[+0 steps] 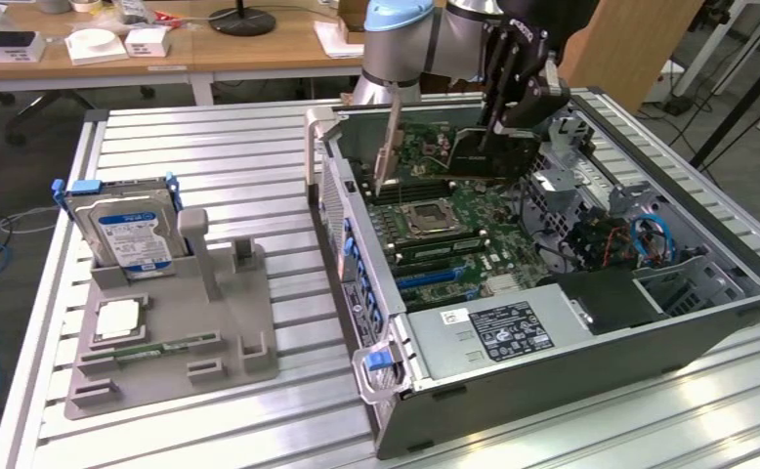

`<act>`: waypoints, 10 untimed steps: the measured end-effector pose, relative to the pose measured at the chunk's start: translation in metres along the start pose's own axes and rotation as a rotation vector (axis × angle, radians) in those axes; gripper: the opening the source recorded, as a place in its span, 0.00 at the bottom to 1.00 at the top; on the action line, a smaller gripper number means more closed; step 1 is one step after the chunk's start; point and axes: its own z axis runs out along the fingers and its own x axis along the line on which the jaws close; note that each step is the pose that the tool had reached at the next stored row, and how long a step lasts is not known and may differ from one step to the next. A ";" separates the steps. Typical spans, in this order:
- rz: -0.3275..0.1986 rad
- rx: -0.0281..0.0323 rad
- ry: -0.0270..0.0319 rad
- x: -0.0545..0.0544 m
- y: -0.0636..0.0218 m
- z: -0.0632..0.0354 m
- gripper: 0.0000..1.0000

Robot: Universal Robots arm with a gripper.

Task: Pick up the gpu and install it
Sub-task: 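Insert the gpu into the slot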

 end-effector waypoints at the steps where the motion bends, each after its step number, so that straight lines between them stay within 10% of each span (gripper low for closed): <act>1: -0.004 -0.0001 0.0001 0.000 0.0000 0.0000 0.26; 10: -0.037 -0.0008 0.0016 0.000 0.0000 0.0000 0.26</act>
